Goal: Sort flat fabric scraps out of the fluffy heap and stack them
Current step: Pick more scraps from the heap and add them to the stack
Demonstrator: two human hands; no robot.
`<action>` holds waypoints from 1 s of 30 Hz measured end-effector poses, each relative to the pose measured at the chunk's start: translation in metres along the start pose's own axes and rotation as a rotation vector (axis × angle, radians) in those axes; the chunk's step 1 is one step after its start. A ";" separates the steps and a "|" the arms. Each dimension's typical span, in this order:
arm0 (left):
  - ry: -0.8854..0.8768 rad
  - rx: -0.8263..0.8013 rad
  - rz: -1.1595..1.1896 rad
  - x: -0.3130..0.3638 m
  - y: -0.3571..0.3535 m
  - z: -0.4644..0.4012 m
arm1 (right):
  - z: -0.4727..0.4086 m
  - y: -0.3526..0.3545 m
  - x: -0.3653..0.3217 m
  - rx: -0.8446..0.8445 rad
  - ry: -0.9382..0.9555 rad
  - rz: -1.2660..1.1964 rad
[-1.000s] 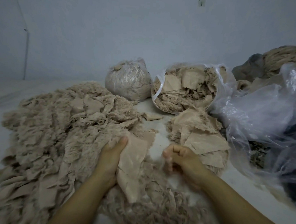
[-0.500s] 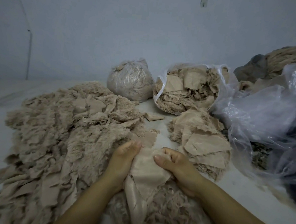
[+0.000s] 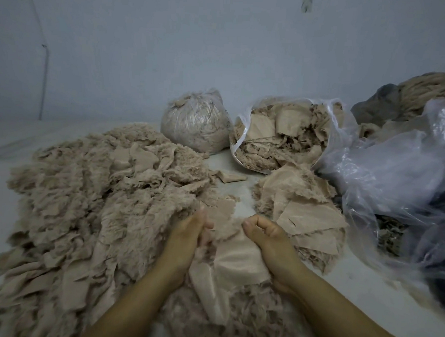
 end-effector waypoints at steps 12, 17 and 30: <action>0.019 -0.419 -0.214 0.008 -0.004 0.011 | -0.006 0.031 -0.007 0.445 0.054 0.069; 0.054 -0.405 -0.127 -0.003 -0.019 0.015 | -0.002 0.012 -0.002 0.399 0.110 0.126; -0.126 -0.286 -0.240 0.008 -0.015 0.010 | -0.005 0.026 -0.008 0.366 0.013 0.136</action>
Point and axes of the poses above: each hand's wrist, its own z-axis away from the middle knuckle, its own y-axis out of the back of the hand, x = y × z, the point moved 5 cm from there along -z, towards the middle knuckle, and after that the axes turned 5 degrees about x, right-handed, at the moved point
